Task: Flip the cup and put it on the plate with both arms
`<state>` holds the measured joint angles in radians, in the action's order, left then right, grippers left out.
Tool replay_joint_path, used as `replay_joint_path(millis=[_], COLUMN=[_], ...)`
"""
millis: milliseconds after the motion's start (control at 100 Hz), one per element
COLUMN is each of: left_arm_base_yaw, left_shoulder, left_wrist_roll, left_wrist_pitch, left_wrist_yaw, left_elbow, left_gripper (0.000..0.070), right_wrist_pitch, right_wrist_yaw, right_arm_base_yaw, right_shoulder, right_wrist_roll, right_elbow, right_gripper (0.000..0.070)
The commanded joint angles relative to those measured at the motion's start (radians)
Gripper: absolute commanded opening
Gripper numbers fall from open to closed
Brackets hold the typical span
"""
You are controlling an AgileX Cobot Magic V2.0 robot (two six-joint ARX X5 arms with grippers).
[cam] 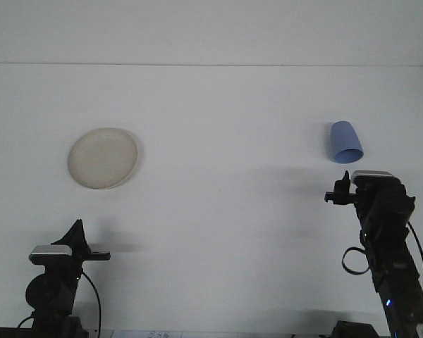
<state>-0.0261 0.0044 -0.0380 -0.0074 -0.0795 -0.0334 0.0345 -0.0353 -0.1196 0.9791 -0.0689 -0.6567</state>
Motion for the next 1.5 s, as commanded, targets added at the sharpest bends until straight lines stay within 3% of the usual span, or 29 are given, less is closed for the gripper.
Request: replay_joint_path(millis=[0,400,550,800,910,1080,1280,1490], left_arm_base_yaw=[0.002,0.002,0.002,0.002,0.002,0.002,0.002,0.002], left_shoulder=[-0.002,-0.002,-0.002,-0.002,-0.002,-0.002,-0.002,-0.002], left_wrist_roll=[0.005,0.005,0.005,0.005,0.005,0.005,0.005,0.005], left_wrist_pitch=[0.011,0.011,0.011,0.011,0.011,0.011,0.011,0.011], left_wrist_yaw=[-0.003,-0.003,-0.003,-0.003,-0.003,-0.003,-0.003,-0.003], left_elbow=[0.019,0.019,0.019,0.019,0.019,0.019,0.019,0.019], left_gripper=[0.0015,0.0015,0.0015,0.0015,0.0015,0.0015,0.0015,0.0015], right_wrist_pitch=[-0.084,-0.566,-0.626,-0.626,-0.626,-0.644,-0.629,-0.404], right_wrist_yaw=[0.028,0.301,0.378,0.436,0.459,0.465,0.490,0.470], right_arm_base_yaw=[-0.030,-0.215,-0.248,-0.255,-0.248,-0.240,-0.240,-0.211], right_shoulder=[0.080,0.526,0.692,0.926,0.986,0.999,0.956,0.750], right_wrist_roll=[-0.061,-0.088,-0.086,-0.086,-0.085,-0.085,-0.008,0.098], right_elbow=[-0.008,-0.019,-0.094,-0.288,-0.348,-0.373,-0.373,-0.373], right_gripper=[0.0467,0.0466,0.0466,0.0461,0.0351,0.0000,0.0000,0.0000])
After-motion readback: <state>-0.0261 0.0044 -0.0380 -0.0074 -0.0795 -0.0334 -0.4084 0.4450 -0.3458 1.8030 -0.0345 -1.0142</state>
